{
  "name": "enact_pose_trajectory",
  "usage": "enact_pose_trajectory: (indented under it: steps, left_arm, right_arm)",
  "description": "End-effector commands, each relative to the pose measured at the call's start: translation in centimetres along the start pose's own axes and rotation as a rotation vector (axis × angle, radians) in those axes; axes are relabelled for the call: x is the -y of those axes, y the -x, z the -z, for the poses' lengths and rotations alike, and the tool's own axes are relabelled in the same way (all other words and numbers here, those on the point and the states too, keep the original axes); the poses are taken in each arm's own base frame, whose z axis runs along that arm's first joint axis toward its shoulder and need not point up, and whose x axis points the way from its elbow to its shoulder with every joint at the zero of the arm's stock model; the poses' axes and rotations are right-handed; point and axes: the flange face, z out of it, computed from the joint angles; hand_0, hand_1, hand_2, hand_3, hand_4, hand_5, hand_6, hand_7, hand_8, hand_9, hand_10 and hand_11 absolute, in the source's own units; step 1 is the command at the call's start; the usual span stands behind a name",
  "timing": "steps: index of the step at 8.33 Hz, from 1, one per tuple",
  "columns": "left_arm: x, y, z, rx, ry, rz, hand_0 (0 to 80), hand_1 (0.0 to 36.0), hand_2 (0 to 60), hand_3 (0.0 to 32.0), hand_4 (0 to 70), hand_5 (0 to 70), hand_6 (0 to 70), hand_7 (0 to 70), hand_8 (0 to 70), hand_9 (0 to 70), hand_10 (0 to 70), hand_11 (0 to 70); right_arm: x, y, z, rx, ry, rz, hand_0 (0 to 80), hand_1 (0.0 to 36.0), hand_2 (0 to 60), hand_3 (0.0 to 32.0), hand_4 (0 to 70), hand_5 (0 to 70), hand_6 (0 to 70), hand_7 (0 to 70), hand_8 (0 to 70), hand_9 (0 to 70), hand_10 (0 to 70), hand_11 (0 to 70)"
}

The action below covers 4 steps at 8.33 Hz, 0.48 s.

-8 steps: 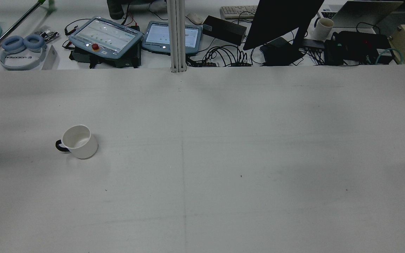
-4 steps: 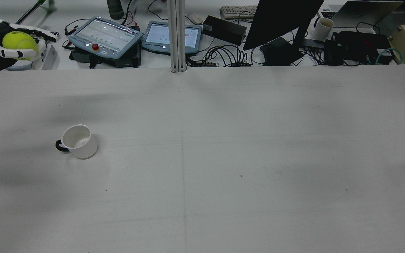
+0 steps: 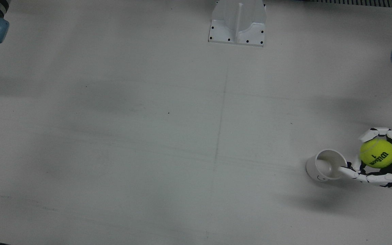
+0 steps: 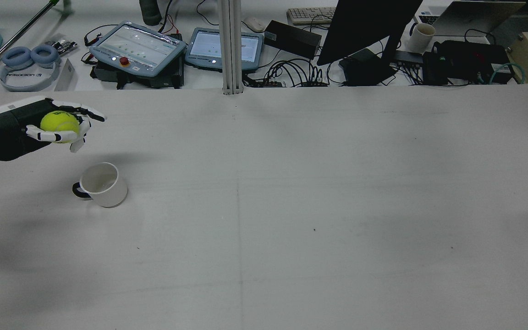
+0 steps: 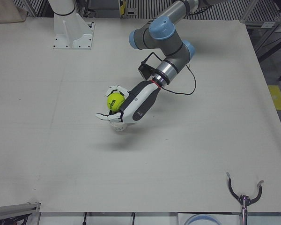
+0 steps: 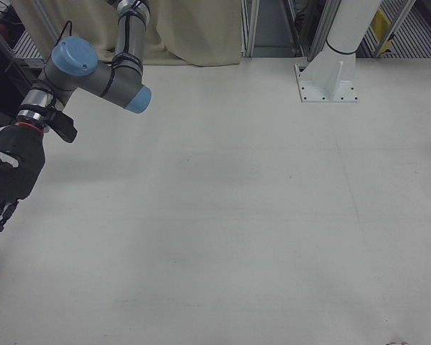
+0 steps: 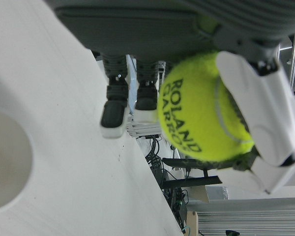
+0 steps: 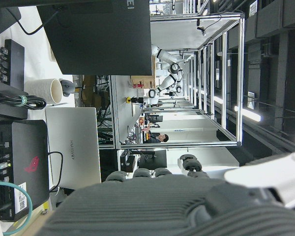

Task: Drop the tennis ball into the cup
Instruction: 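Carry the tennis ball with the left hand over the white mug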

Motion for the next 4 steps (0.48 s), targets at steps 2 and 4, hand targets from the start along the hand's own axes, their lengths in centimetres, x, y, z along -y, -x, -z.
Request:
enact_pose_trajectory:
  steps: [2,4]
  left_arm:
    - [-0.37,0.97,-0.5,0.008,0.024,-0.003,45.8,11.5,21.7,0.0,28.6,9.2,37.5,68.2,22.5,36.7,15.8,23.4]
    - [-0.43,0.94,-0.56,0.006,0.03,-0.005,47.5,19.2,19.1,0.0,17.5,1.1,2.4,26.5,0.0,3.9,0.0,0.4]
  right_arm:
    - [0.0,0.0,0.0,0.0,0.0,0.0,0.0,0.0,0.0,0.0,0.0,0.0,0.0,0.0,0.0,0.0,0.0,0.0]
    - [0.0,0.0,0.0,0.0,0.0,0.0,0.0,0.0,0.0,0.0,0.0,0.0,0.0,0.0,0.0,0.0,0.0,0.0]
